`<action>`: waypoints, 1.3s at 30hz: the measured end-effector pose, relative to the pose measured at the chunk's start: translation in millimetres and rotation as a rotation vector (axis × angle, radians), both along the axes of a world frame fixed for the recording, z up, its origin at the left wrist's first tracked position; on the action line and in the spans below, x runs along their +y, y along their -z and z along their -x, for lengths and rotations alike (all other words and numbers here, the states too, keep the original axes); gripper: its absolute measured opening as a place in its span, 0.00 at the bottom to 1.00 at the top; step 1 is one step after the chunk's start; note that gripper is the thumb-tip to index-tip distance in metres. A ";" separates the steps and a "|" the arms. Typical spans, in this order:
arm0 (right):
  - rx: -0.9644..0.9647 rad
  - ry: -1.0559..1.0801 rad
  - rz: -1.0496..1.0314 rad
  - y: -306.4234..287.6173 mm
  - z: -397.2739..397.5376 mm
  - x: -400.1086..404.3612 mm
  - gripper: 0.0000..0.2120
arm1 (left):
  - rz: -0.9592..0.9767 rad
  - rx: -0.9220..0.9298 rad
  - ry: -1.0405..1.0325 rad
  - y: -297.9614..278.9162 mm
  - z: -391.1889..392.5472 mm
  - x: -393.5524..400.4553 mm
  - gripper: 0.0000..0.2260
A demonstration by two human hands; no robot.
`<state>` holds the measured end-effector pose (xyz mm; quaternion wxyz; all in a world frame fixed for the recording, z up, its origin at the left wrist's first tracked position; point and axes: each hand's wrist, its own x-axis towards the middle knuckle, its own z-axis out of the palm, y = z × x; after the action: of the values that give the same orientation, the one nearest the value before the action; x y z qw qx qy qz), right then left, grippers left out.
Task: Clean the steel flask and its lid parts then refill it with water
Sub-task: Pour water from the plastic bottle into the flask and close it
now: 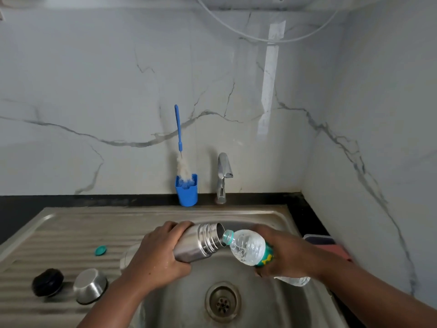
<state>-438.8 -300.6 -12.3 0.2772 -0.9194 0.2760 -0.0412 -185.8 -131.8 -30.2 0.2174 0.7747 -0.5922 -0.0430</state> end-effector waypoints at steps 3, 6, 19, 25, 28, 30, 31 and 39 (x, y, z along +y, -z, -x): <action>0.018 0.000 0.006 -1.4 0.7 2.7 0.32 | -0.013 -0.036 0.009 0.0 -3.3 -0.8 0.39; 0.050 0.006 0.016 -1.6 2.5 5.3 0.32 | -0.025 -0.059 0.029 1.2 -6.0 -2.0 0.39; 0.150 0.001 0.110 -14.2 1.2 16.0 0.33 | -0.051 -0.116 0.076 -1.7 -11.8 -1.1 0.37; 0.199 0.008 0.149 -16.7 -1.3 19.1 0.33 | -0.052 -0.147 0.087 -3.9 -15.5 1.4 0.37; 0.219 0.009 0.157 -19.1 -3.0 21.1 0.35 | -0.051 -0.150 0.095 -6.5 -16.9 2.7 0.37; 0.228 0.006 0.161 -21.1 -3.7 22.4 0.35 | -0.054 -0.159 0.099 -7.4 -17.7 4.1 0.37; 0.234 0.004 0.165 -22.3 -4.1 23.0 0.35 | -0.049 -0.163 0.101 -7.7 -18.2 4.7 0.37; 0.271 0.004 0.194 -30.5 -3.6 24.6 0.34 | 0.049 -0.029 0.108 12.3 -17.4 5.4 0.36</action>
<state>-435.2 -276.0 18.1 0.1472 -0.9385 0.3073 0.0560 -168.4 -126.4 -42.5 0.2252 0.7365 -0.6372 -0.0291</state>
